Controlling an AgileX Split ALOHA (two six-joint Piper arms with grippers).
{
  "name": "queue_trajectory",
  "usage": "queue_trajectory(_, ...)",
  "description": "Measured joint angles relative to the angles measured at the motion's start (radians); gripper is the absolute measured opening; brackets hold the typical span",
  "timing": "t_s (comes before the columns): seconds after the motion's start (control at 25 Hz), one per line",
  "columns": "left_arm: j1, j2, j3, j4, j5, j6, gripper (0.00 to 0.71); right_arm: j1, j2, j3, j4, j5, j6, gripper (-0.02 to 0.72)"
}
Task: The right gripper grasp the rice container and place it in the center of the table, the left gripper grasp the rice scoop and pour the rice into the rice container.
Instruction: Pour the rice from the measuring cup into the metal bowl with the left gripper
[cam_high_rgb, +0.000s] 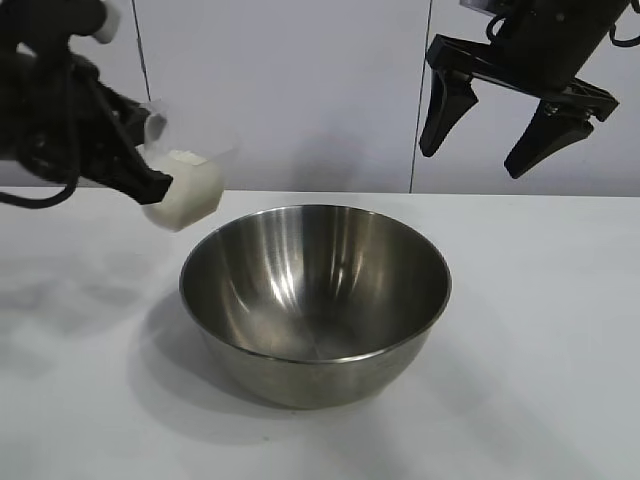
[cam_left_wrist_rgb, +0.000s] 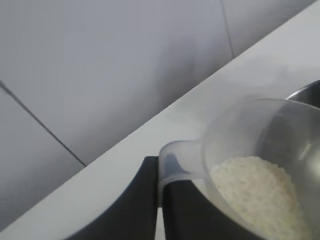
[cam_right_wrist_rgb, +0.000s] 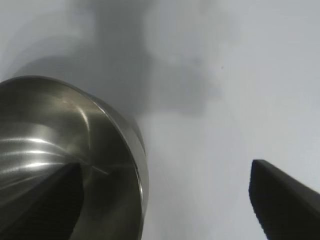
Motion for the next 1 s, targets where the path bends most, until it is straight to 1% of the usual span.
queue_trajectory(0.16, -0.031, 0.072, -0.045, 0.000, 0.029, 0.172, 0.009, 0.000, 0.000, 0.000, 0.000, 0.000, -0.001, 0.623)
queue_trajectory(0.36, -0.044, 0.144, -0.063, 0.010, 0.013, 0.447, 0.009, 0.000, 0.000, 0.000, 0.000, 0.000, -0.005, 0.623)
queue_trajectory(0.52, -0.044, 0.180, -0.063, 0.082, -0.032, 0.739, 0.009, 0.000, 0.000, 0.000, 0.000, 0.000, -0.006, 0.623)
queue_trajectory(0.64, -0.047, 0.203, -0.063, 0.140, -0.053, 0.902, 0.009, 0.000, 0.000, 0.000, -0.002, 0.000, -0.010, 0.623)
queue_trajectory(0.8, -0.047, 0.232, -0.066, 0.200, -0.087, 1.040, 0.009, 0.000, 0.000, 0.000, -0.008, 0.000, -0.020, 0.623)
queue_trajectory(0.92, -0.047, 0.235, -0.066, 0.211, -0.112, 1.093, 0.009, 0.000, 0.000, 0.000, -0.012, -0.001, -0.034, 0.623)
queue_trajectory(1.0, -0.047, 0.235, -0.066, 0.211, -0.147, 1.148, 0.009, 0.000, 0.000, 0.000, -0.013, -0.004, -0.038, 0.623)
